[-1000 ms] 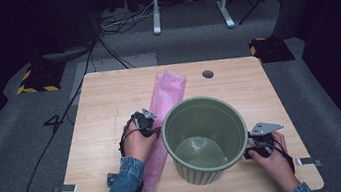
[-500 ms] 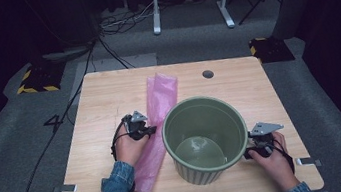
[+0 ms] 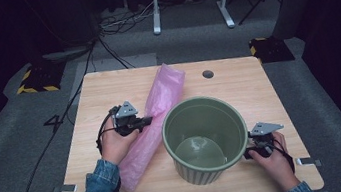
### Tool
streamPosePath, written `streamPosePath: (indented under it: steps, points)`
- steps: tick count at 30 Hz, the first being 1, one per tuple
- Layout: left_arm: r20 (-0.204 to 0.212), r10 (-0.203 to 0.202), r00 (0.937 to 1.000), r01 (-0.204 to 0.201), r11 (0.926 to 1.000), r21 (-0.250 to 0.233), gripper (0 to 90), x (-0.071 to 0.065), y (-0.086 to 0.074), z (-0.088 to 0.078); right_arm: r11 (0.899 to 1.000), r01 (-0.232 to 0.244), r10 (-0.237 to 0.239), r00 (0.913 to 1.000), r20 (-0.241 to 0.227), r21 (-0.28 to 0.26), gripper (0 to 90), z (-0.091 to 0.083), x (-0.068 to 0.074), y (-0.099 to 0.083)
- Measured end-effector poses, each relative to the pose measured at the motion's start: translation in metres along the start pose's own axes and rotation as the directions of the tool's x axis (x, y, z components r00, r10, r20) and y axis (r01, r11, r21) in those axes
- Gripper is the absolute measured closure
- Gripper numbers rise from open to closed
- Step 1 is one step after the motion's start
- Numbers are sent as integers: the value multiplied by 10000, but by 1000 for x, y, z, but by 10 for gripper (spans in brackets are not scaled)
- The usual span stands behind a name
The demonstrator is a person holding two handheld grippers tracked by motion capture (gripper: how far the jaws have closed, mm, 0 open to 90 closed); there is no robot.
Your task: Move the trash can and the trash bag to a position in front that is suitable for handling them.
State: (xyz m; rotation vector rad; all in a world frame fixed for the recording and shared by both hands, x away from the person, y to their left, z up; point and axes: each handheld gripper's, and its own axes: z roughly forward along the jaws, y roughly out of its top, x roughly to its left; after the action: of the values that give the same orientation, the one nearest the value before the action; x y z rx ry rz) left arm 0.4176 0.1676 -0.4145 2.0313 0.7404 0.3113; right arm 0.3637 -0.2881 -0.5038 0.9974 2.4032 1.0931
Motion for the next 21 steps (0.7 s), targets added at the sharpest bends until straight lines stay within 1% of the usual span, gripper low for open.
streamPosePath:
  steps: [1,3,4,6,7,9,11,12,15,17,18,19,20,21]
  points:
    - [10,126,9999,-126,9999,-73,900,0,3,-3,10000,2,-2,10000,-10,3,291,0,0,0]
    - [-7,162,9999,-162,9996,-217,900,0,7,-10,10000,9,-9,10000,-30,10,291,0,0,0]
    - [-7,162,9999,-162,9996,-217,900,0,7,-10,10000,13,-13,10000,-29,11,291,0,0,0]
    - [-37,245,9997,-246,9987,-447,900,-2,14,-19,10000,10,-10,10000,-26,10,291,0,0,0]
    - [-37,245,9997,-246,9987,-447,900,-2,14,-19,10000,9,-9,10000,-25,9,291,0,0,0]
    - [-32,457,9989,-458,9967,-675,900,-4,22,-28,10000,10,-10,10000,-24,6,291,0,0,0]
    - [-9,578,9983,-577,9949,-830,900,-6,28,-34,10000,8,-8,10000,-24,8,291,0,0,0]
    - [-9,578,9983,-577,9949,-830,900,-6,28,-34,10000,8,-8,10000,-24,8,291,0,0,0]
    - [99,720,9974,-704,9912,-1120,900,-9,37,-41,10000,9,-9,10000,-24,9,291,0,0,0]
    - [128,908,9958,-881,9858,-1433,900,-13,46,-48,10000,19,-19,10000,-4,5,282,1,0,1]
    - [128,908,9958,-881,9858,-1433,900,-13,46,-48,10000,19,-19,10000,-4,5,282,1,0,1]
    - [174,1005,9948,-961,9810,-1683,900,-15,51,-52,10000,12,-12,10000,12,17,277,2,0,2]
    - [174,1005,9948,-961,9810,-1683,900,-15,51,-52,10000,12,-12,10000,12,17,277,2,0,2]
    - [206,1063,9941,-1008,9783,-1810,900,-16,54,-55,10000,8,-8,10000,6,18,277,3,1,3]
